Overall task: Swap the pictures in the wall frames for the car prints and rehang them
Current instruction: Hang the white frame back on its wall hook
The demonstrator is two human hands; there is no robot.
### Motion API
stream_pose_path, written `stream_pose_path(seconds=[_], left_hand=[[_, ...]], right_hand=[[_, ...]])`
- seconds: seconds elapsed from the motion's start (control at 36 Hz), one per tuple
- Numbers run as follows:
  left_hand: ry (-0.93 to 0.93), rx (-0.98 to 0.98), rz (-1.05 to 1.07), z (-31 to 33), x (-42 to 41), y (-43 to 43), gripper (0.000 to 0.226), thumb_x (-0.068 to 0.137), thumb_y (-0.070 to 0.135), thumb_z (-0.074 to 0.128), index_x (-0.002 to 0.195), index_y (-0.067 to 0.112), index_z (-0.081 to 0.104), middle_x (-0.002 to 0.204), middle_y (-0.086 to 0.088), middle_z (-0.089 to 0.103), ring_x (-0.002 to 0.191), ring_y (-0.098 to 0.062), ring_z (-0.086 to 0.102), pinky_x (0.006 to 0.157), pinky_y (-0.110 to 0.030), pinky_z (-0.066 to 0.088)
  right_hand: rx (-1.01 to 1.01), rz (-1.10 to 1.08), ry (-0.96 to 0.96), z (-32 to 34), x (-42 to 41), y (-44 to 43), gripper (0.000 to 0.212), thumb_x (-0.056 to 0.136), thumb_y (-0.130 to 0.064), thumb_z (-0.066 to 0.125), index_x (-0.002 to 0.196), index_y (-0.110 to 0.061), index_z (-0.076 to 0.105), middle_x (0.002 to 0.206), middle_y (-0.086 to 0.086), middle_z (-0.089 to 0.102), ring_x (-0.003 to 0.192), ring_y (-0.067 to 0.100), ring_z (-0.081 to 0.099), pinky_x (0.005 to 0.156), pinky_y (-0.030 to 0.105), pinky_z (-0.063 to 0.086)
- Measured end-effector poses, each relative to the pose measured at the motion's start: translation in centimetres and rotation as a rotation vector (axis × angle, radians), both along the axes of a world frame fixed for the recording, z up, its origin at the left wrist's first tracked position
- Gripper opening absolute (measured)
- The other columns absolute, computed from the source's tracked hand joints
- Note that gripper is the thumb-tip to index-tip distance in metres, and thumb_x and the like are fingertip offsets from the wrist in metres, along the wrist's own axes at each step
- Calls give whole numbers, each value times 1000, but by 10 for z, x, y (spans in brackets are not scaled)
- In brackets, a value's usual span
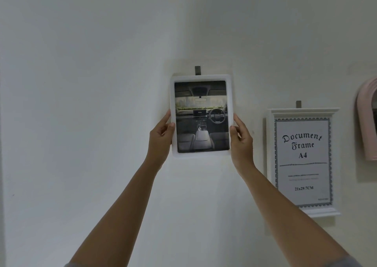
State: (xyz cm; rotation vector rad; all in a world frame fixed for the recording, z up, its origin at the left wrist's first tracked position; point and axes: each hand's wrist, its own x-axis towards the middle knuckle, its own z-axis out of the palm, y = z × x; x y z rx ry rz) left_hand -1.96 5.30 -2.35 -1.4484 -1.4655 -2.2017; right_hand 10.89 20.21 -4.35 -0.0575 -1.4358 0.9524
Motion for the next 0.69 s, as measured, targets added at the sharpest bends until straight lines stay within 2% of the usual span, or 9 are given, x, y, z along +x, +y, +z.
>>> stream_pose_path(seconds=[0.08,0.14,0.19,0.25,0.31,0.36,0.42,0.53,0.69], left_hand=[[59,9,69,-1,1,3,43,97,17,45,140,18,39,141,0,47,126,-16,48,107,-40,40],[95,22,139,-3,2,6,43,98,17,44,141,18,37,140,6,44,128,-12,45,107,-25,36],[132,42,221,-5,3,9,43,99,19,42,141,19,36,134,15,43,127,-6,43,100,-7,33],[171,47,306,-6,4,12,43,100,19,39,142,18,34,128,11,46,119,-5,44,89,5,29],[197,40,357,-8,4,13,44,100,17,38,143,17,32,122,-4,50,111,-10,46,87,3,30],[221,26,380,-9,5,14,46,99,15,38,144,16,29,122,-12,47,110,-14,45,90,-3,31],[248,10,401,-12,6,15,47,99,12,39,144,15,28,127,-12,42,112,-12,41,92,-5,32],[244,-2,409,-16,7,14,48,97,7,43,143,12,31,128,-11,36,113,-10,37,98,-15,34],[202,-6,423,-20,9,10,45,95,7,49,139,8,39,123,-13,42,109,-11,41,97,-14,34]], right_hand=[[21,-2,-34,-1,0,4,40,98,-13,40,139,-14,39,141,-6,42,128,4,39,99,2,32],[36,-7,-51,-3,1,5,41,98,-14,41,140,-14,38,143,-4,42,131,6,38,103,8,30],[52,-7,-73,-4,1,3,43,98,-13,42,140,-14,37,142,-7,41,131,4,37,103,7,30],[64,-27,-94,-6,2,2,44,97,-12,43,141,-15,35,134,-12,43,125,0,40,98,2,32],[62,-83,-107,-7,2,1,45,97,-12,44,141,-17,36,121,-10,46,113,1,46,89,-2,35],[62,-154,-119,-6,3,0,45,97,-12,45,141,-17,37,113,-2,46,102,7,50,81,-1,38],[58,-217,-122,-5,4,-1,44,95,-9,46,138,-15,41,110,3,42,97,13,50,76,-2,39],[17,-258,-136,-5,8,0,40,92,-4,49,132,-11,49,108,5,41,98,16,52,75,-8,36],[8,-267,-204,-11,15,1,37,90,-3,52,125,-14,55,106,10,47,86,15,55,65,-6,36]])
